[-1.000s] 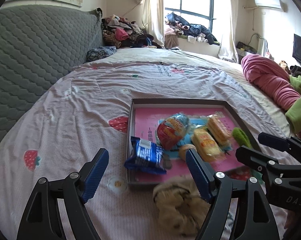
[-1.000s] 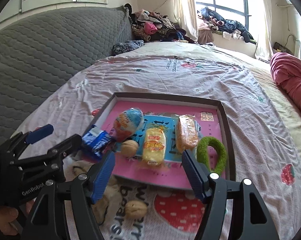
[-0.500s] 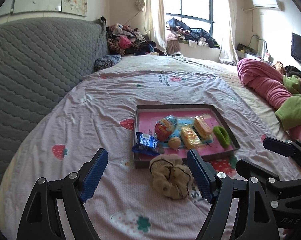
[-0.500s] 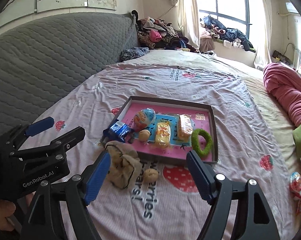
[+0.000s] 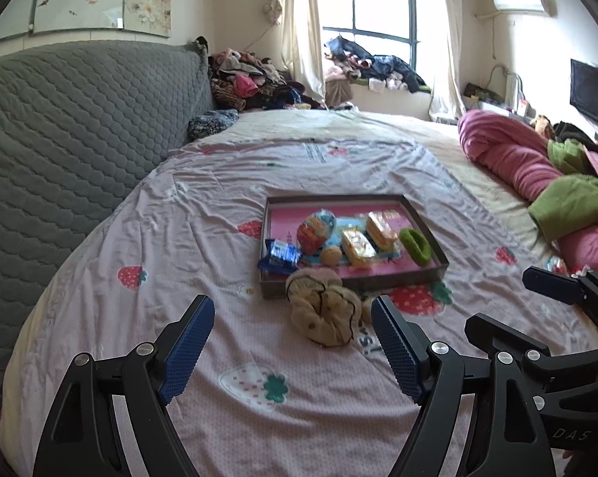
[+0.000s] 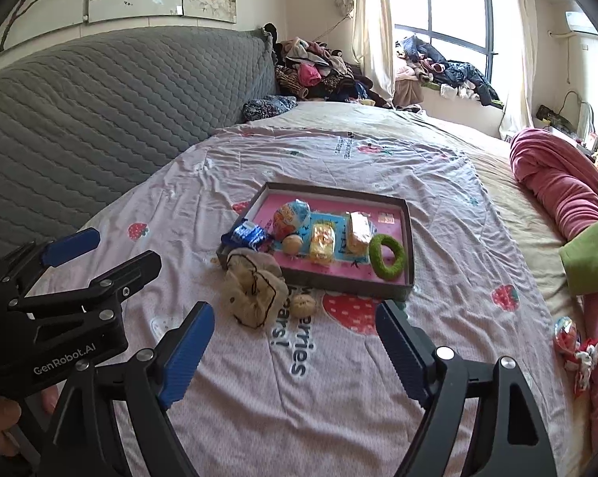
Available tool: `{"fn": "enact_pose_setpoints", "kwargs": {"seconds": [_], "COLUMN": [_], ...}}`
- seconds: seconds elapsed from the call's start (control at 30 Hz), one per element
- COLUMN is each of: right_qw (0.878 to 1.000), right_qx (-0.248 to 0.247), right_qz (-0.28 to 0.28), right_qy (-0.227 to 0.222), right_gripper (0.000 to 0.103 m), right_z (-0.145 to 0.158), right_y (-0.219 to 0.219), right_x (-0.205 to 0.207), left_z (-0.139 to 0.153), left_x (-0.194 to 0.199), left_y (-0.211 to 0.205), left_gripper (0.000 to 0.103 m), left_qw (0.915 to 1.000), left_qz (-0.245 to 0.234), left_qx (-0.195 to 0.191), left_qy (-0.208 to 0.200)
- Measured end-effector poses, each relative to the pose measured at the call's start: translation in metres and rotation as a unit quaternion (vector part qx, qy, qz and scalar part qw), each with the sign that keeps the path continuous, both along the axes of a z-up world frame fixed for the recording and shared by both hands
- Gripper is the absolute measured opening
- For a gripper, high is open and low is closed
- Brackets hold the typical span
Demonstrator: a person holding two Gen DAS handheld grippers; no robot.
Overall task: Organize objects
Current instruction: 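Withdraw both open tools up and away from the tray, then move the left tool to the beige mesh scrunchie while the right tool approaches the walnut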
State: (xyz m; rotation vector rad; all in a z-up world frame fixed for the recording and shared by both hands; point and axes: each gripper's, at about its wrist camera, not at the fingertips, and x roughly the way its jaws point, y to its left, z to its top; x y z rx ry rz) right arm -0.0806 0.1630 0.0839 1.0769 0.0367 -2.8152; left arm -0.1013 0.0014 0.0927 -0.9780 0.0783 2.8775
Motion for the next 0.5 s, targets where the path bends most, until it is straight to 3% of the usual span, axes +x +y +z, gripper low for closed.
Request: {"fn": "enact_pose_setpoints", "kwargs": {"seconds": [0.5], "right_qw": [0.999], "right_qx": [0.011], "right_qz": [0.000], "right_qy": [-0.039], "right_gripper": [0.083], "right_z": [-0.044], "right_y": [0.001], "right_x": [0.012], "left_z": [-0.053], "left_x": [0.007], "left_y": [0.005], "left_gripper": [0.082], "left_qw": [0.9992], "left_qz": [-0.007], "left_qx": [-0.008], "left_qy": [-0.040]}}
